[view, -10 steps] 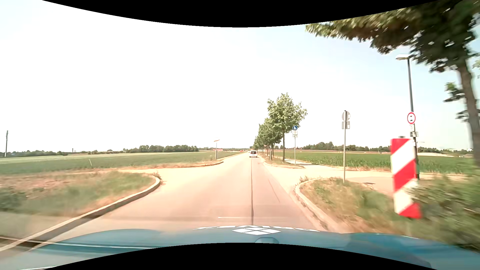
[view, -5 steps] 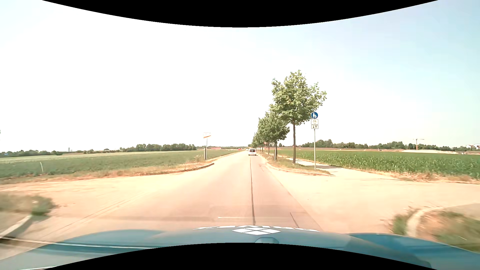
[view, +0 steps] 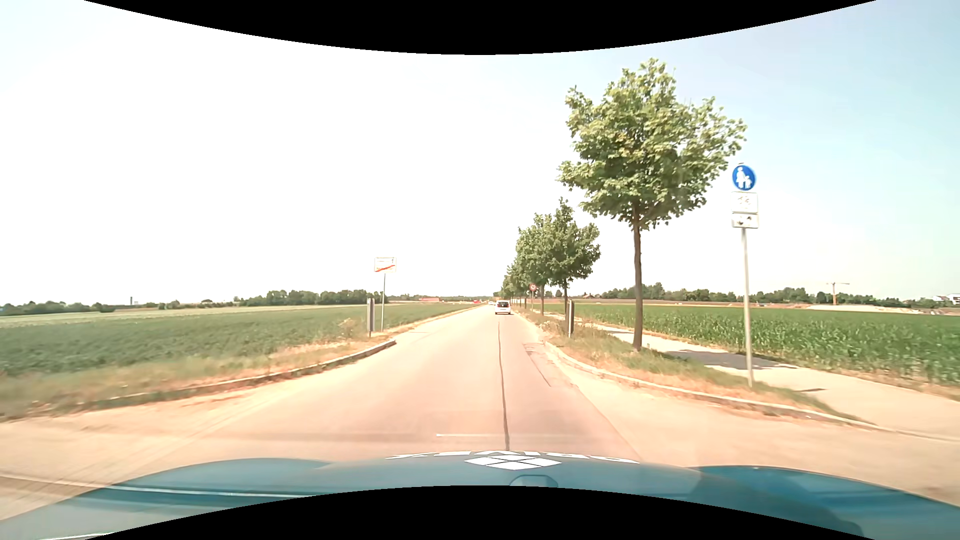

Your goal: Follow the waypoints while adhering to traffic rules and regulations

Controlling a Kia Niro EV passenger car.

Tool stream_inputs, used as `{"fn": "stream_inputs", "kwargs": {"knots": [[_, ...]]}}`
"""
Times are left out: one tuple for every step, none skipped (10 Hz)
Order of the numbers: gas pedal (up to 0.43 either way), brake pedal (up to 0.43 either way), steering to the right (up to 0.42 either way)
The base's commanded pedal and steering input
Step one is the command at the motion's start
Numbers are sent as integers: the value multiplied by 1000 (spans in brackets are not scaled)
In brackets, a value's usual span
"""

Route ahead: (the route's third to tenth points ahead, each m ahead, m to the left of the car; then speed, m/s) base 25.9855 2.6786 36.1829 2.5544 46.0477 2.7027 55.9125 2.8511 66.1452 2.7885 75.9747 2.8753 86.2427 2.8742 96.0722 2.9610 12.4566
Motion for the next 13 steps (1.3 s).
{"fn": "stream_inputs", "kwargs": {"knots": [[138,0,3],[138,0,3],[138,0,3],[138,0,2],[138,0,2],[138,0,2],[138,0,2],[138,0,2],[138,0,2],[138,0,2],[138,0,2],[138,0,3],[130,0,3]]}}
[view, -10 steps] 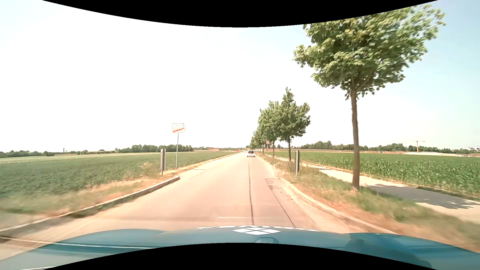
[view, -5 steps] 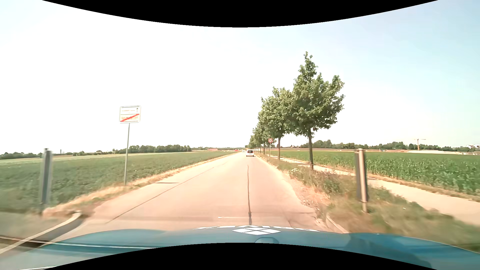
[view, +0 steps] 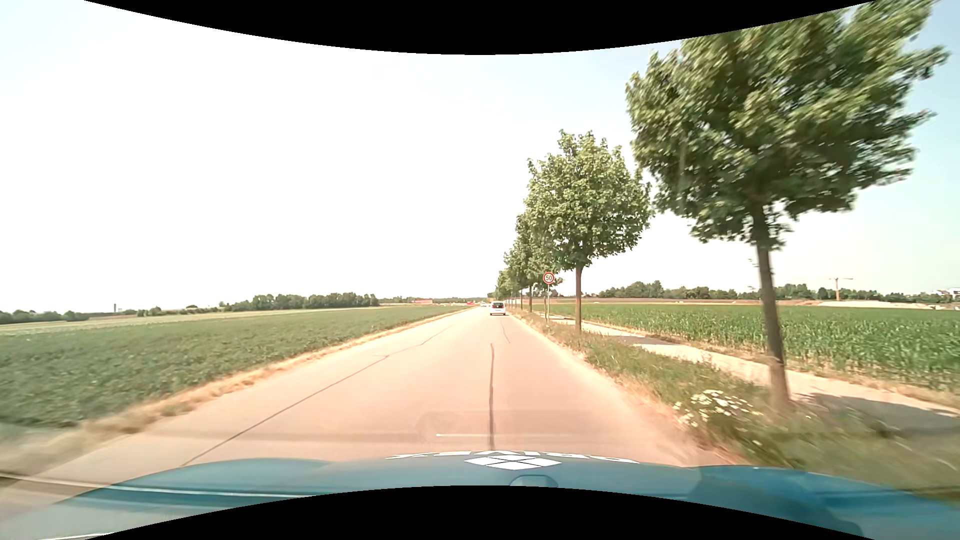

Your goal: Follow the waypoints while adhering to traffic rules and regulations

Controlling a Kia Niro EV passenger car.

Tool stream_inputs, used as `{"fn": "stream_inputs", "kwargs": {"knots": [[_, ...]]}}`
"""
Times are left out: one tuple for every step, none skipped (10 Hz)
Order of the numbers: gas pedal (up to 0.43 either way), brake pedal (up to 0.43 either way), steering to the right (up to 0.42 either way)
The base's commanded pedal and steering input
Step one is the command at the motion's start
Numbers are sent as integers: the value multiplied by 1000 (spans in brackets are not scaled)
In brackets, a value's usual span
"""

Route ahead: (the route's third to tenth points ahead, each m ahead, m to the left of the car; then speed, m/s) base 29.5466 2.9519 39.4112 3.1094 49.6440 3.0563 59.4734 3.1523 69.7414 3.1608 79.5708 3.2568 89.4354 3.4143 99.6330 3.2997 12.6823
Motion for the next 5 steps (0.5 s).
{"fn": "stream_inputs", "kwargs": {"knots": [[130,0,3],[130,0,3],[130,0,3],[130,0,3],[130,0,3]]}}
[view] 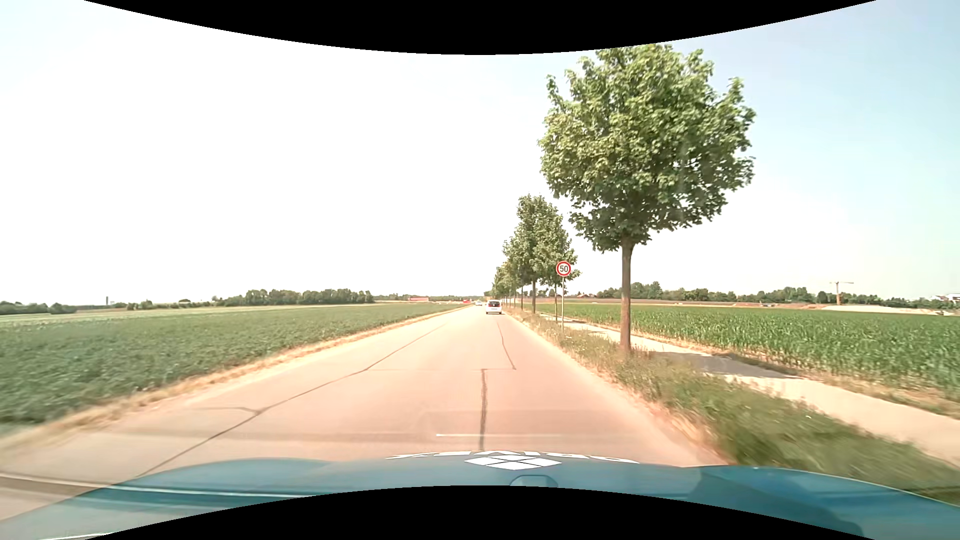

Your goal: Follow the waypoints while adhering to traffic rules and regulations

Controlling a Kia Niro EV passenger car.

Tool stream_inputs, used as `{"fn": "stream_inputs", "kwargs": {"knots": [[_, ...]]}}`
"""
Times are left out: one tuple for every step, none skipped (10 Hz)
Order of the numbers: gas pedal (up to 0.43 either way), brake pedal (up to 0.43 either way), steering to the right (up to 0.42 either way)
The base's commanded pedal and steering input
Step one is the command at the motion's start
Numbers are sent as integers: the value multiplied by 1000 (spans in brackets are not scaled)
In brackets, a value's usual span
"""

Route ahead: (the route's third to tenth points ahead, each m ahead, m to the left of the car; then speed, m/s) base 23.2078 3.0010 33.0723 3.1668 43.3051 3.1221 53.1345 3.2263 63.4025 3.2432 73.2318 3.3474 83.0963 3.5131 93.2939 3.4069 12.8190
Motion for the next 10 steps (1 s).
{"fn": "stream_inputs", "kwargs": {"knots": [[130,0,3],[130,0,3],[118,0,2],[118,0,2],[118,0,2],[110,0,1],[110,0,0],[98,0,-1],[98,0,-1],[98,0,-1]]}}
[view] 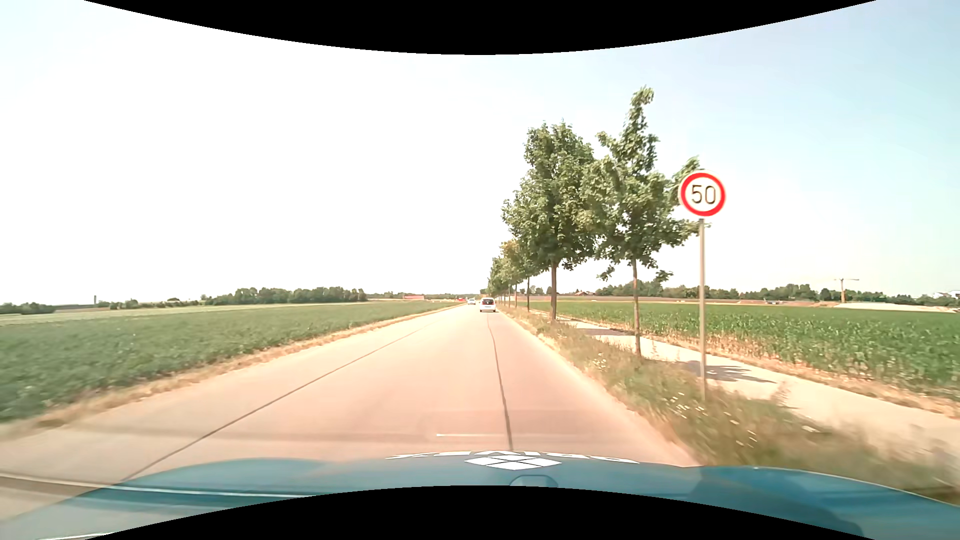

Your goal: Follow the waypoints while adhering to traffic rules and regulations

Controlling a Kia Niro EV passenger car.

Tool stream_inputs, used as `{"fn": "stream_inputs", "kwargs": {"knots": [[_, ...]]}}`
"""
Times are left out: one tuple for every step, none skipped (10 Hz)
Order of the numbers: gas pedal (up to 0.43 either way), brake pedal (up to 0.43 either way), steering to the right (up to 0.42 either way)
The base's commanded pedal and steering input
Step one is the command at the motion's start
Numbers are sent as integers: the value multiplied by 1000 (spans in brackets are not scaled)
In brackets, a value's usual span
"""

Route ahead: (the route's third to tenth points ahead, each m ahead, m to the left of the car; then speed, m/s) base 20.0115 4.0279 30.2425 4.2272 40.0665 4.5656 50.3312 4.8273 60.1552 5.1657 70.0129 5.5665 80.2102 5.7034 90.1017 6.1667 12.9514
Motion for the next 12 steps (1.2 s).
{"fn": "stream_inputs", "kwargs": {"knots": [[98,0,-2],[98,0,-3],[98,0,-3],[98,0,-3],[87,0,-3],[87,0,-3],[87,0,-3],[87,0,-3],[87,0,-3],[79,0,-3],[79,0,-3],[79,0,-4]]}}
